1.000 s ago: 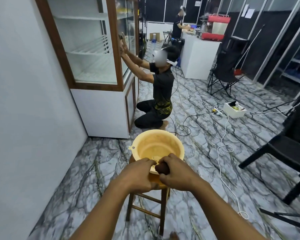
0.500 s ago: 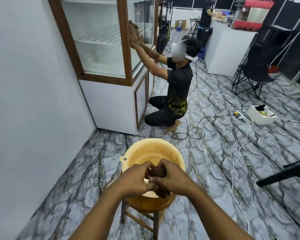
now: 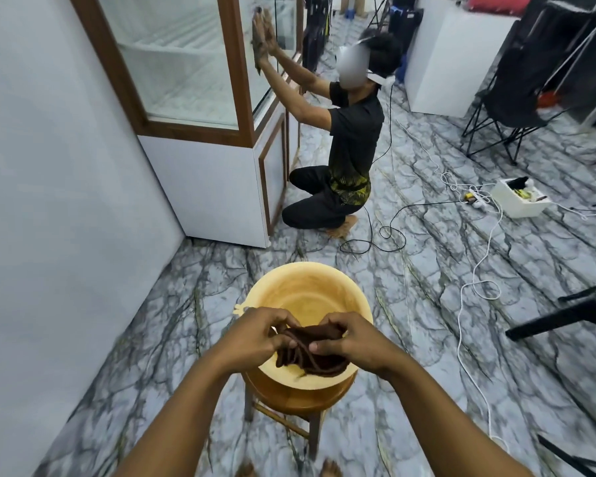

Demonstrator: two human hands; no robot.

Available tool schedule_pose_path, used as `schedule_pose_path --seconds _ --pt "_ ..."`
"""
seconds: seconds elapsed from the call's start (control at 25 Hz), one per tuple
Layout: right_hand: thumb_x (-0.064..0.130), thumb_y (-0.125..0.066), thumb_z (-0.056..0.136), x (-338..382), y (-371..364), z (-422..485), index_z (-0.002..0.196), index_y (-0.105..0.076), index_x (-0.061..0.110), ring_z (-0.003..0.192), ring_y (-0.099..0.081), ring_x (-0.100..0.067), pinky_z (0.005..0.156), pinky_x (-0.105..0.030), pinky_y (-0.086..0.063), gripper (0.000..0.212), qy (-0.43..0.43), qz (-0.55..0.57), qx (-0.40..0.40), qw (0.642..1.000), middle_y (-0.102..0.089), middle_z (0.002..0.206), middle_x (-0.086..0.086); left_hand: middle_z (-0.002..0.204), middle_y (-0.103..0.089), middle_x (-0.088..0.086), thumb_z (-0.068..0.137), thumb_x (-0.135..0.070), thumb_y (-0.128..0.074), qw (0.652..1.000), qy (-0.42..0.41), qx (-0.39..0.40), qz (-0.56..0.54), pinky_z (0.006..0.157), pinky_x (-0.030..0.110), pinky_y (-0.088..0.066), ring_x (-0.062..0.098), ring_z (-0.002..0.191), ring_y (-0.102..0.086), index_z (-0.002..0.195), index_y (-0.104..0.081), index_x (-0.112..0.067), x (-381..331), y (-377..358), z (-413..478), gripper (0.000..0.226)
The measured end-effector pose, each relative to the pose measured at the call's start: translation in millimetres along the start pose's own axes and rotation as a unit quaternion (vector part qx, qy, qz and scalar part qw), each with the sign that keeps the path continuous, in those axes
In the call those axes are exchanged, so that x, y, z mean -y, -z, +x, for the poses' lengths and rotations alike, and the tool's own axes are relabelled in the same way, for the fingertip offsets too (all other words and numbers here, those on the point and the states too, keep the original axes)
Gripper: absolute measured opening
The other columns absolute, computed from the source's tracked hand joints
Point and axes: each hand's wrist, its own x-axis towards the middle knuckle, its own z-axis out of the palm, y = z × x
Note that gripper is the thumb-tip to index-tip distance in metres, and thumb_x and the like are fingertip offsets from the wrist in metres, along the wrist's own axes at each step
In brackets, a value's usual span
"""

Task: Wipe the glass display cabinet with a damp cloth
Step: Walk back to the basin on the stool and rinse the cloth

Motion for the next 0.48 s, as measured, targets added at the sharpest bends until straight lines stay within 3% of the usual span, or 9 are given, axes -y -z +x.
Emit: schedule_pose_path --seconds 0.08,0.2,0.28,0.4,0.48 --pt "0.023 -0.083 0.084 2.0 -2.0 -0.3 0.091 -0.069 0.011 0.093 -0.062 -0.013 0.083 -0.030 -0.048 0.020 0.006 0.024 0.000 1.000 -0.062 0.099 0.002 0.089 -0.074 -0.006 0.093 -0.010 -0.066 0.999 -0.005 -0.001 -0.036 0.086 0.042 -0.058 0.012 0.088 -0.070 0.098 -0.074 -0.021 2.9 4.6 0.7 0.014" --pt "0.019 -0.082 0.085 3.3 -6.6 -2.6 0.083 -0.063 0.013 0.073 -0.062 -0.009 0.068 -0.021 -0.047 0.020 0.008 0.053 0.021 0.998 -0.063 0.075 0.012 0.087 -0.073 -0.007 0.099 -0.010 -0.058 0.997 0.003 0.014 -0.071 0.083 0.035 -0.053 0.008 0.087 -0.067 0.095 -0.072 -0.019 7.3 10.1 -0.6 0.017" --pt "0.013 -0.079 0.088 1.0 -5.2 -3.5 0.083 -0.057 0.009 0.067 -0.060 -0.006 0.063 -0.018 -0.045 0.022 0.002 0.053 0.035 0.998 -0.059 0.069 0.015 0.084 -0.070 -0.011 0.102 -0.010 -0.054 0.997 0.001 0.017 -0.078 0.080 0.032 -0.050 0.003 0.083 -0.064 0.094 -0.069 -0.021 12.1 14.9 -2.2 0.020" --pt "0.008 -0.073 0.092 -1.7 -5.8 -4.2 0.100 -0.057 -0.003 0.076 -0.063 -0.010 0.067 -0.021 -0.049 0.022 -0.001 0.050 0.028 0.998 -0.060 0.086 0.002 0.094 -0.071 -0.004 0.103 -0.010 -0.051 0.996 0.000 0.024 -0.085 0.084 0.034 -0.052 0.010 0.094 -0.067 0.097 -0.067 -0.021 22.0 19.1 -3.8 0.021" --pt "0.007 -0.072 0.092 -6.1 -10.4 -2.8 0.106 -0.058 0.000 0.082 -0.062 -0.009 0.069 -0.020 -0.051 0.020 -0.019 0.053 0.004 0.998 -0.060 0.095 -0.001 0.099 -0.072 0.001 0.103 -0.010 -0.051 0.994 0.005 0.043 -0.101 0.087 0.037 -0.053 0.015 0.099 -0.068 0.098 -0.068 -0.024 28.3 18.0 -4.9 0.022"
